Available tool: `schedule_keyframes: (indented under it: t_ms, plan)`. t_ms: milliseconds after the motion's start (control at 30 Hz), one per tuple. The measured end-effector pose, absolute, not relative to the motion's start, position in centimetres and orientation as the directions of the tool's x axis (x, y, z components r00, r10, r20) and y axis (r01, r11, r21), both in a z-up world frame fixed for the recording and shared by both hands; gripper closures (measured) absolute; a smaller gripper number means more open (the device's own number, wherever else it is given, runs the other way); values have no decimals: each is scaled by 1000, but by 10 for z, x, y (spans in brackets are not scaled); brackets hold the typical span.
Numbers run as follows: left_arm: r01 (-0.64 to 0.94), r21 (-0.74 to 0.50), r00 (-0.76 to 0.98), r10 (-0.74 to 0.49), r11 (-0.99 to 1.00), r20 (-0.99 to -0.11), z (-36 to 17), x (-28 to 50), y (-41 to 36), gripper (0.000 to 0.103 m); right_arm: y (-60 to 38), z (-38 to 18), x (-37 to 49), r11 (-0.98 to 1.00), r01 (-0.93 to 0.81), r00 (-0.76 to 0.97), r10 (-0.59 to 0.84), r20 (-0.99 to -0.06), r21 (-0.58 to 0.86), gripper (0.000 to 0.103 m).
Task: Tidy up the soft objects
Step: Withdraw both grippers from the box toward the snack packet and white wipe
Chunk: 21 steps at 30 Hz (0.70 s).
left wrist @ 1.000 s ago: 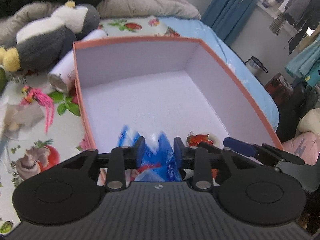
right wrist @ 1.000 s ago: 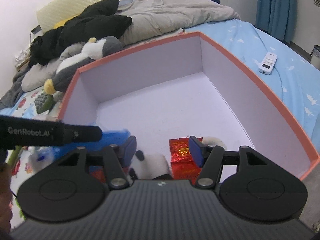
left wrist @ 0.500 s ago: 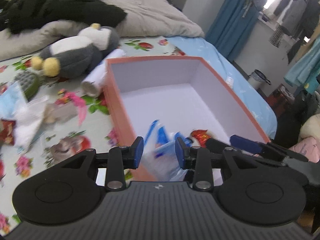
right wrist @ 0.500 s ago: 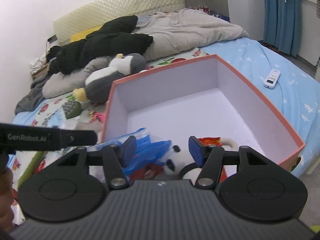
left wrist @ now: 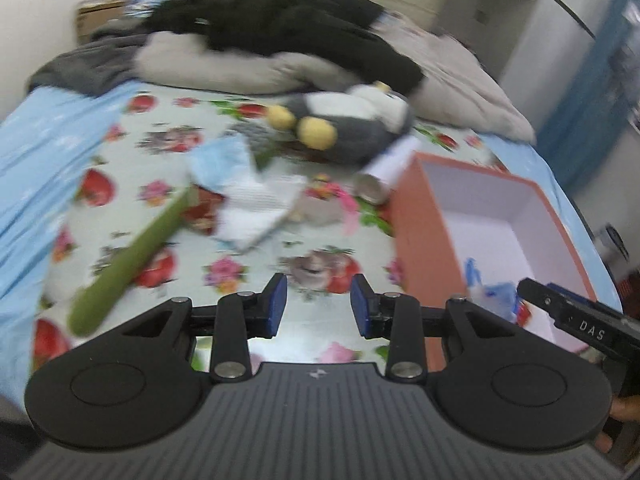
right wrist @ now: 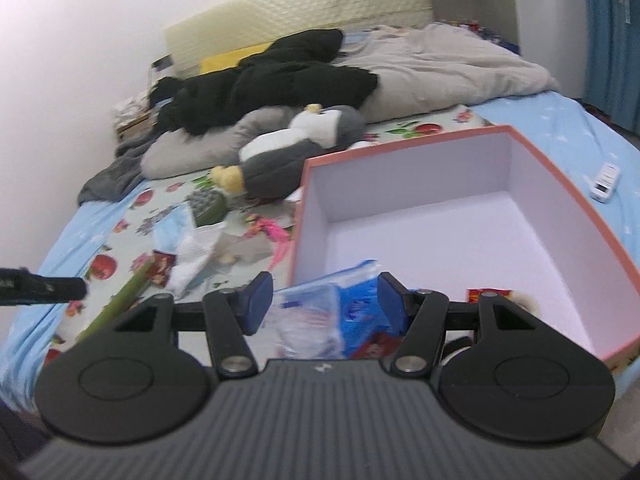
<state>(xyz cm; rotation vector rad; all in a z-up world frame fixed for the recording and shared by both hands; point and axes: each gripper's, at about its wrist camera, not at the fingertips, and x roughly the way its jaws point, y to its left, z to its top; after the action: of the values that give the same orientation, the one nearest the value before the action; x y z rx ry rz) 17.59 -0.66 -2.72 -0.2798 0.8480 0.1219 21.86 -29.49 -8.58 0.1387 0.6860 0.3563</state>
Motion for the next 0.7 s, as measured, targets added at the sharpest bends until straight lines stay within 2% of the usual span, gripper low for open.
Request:
schedule_keyframes:
  t_ms: [200,367,567,700]
  plan:
    - [-242,-184,699,40,953,-714,1,158,16,63,-273,-75,213,918,-325,706,395,-588,226,43]
    - [-218,-195,719,22,956,-694,9,159,16,63,-255,-62,205,906,-362,695,418,-585,217,43]
    - [-201,-209,699,-10,957,-715,-13,169,27,63,-230,-61,199,895,-402,682,433,-589,192,43]
    - [-181,-217,692,-32,959,-721,-32,172,42,63,-220,-69,200,898,-380,678,435,-592,224,43]
